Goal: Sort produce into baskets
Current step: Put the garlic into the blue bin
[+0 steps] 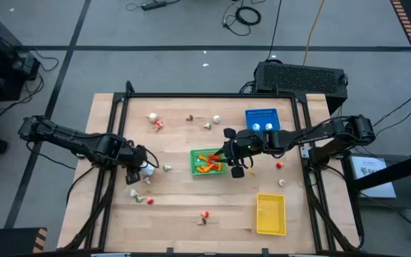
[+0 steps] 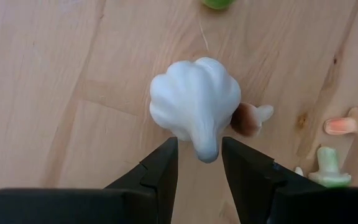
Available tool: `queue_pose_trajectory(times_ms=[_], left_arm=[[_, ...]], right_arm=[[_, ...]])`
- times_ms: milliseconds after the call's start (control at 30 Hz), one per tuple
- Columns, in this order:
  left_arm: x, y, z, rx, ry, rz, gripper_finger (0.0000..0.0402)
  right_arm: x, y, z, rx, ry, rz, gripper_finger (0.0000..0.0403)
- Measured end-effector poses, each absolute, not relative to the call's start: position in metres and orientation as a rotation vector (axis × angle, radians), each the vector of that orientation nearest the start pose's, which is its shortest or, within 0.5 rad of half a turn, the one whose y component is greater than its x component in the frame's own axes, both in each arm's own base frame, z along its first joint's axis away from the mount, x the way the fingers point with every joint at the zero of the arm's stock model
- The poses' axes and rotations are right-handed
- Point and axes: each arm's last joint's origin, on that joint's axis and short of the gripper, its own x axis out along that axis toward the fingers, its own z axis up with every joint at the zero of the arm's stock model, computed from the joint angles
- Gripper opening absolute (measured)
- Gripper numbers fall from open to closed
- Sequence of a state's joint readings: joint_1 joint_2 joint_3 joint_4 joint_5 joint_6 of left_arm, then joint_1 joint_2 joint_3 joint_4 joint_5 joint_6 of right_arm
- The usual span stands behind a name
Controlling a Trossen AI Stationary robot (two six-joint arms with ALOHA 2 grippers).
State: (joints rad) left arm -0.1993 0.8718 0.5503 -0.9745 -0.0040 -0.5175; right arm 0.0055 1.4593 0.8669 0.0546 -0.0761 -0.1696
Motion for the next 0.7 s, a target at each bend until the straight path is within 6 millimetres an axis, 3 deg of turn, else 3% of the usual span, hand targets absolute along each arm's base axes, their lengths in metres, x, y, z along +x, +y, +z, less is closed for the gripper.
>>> queue_pose_trajectory(times_ms=[233,533,700], left_arm=[[0.1259,-0.025,0.1915,-0.304,1.297,0.178,0.0115],[0.1259,-0.025,0.1915,-0.303,1.296,0.179,0.0013],[0.1279,-0.0253,0.1923,-0.304,1.276,0.169,0.0012]], right_arm=[[0.3104,0.0039,0.2294,-0.146,0.529,0.125,0.0112],[0.3104,0.0039,0.2294,-0.15,0.529,0.126,0.0112],[0.3099,0.0039,0.2286,-0.15,0.54,0.127,0.0112]])
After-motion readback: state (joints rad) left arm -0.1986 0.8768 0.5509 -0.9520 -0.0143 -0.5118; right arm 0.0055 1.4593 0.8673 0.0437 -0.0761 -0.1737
